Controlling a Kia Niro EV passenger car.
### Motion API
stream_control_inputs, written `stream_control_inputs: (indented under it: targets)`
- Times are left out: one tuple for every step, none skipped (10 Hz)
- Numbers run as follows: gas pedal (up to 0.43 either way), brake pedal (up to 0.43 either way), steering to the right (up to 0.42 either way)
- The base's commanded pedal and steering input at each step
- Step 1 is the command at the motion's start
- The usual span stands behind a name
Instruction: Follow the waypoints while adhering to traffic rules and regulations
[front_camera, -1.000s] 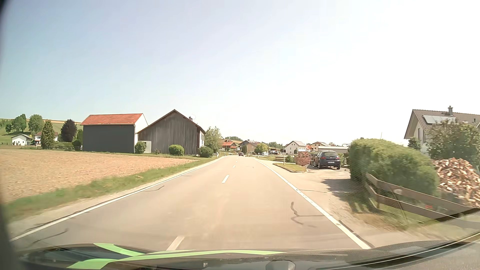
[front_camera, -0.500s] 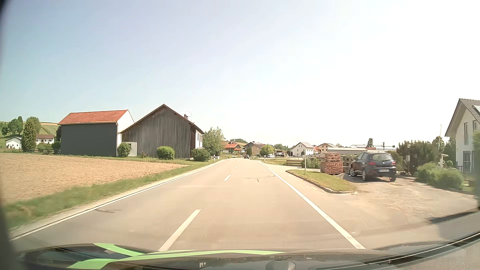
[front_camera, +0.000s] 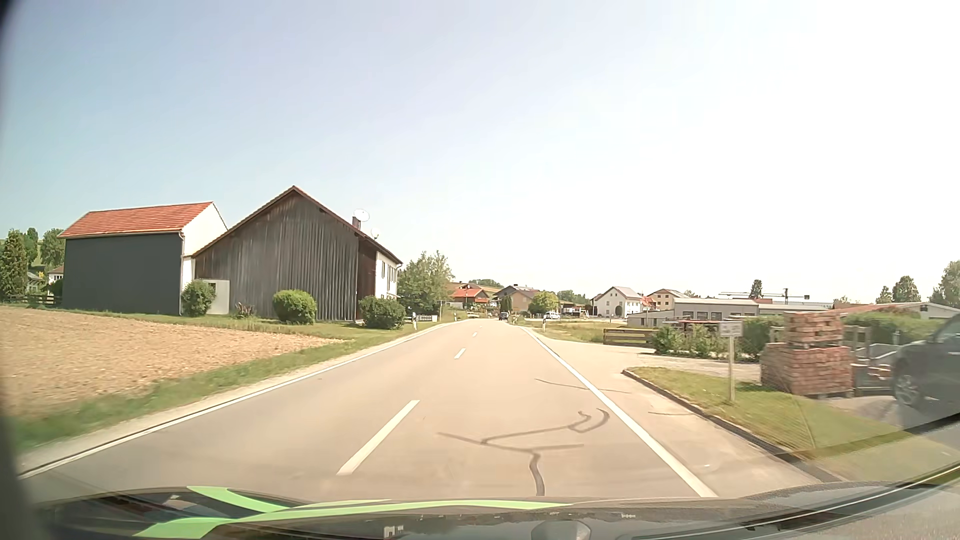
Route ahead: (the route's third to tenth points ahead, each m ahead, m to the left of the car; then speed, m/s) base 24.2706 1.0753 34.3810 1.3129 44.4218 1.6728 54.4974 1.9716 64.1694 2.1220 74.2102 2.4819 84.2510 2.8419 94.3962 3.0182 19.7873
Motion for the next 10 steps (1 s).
stream_control_inputs:
  targets:
    - [0.138, 0.0, -0.008]
    - [0.0, 0.0, -0.008]
    - [0.0, 0.0, -0.007]
    - [0.0, 0.0, -0.007]
    - [0.0, 0.0, -0.007]
    - [0.0, 0.0, -0.006]
    - [0.0, 0.0, -0.006]
    - [0.0, 0.0, -0.005]
    - [0.0, 0.0, -0.005]
    - [0.0, 0.0, -0.005]
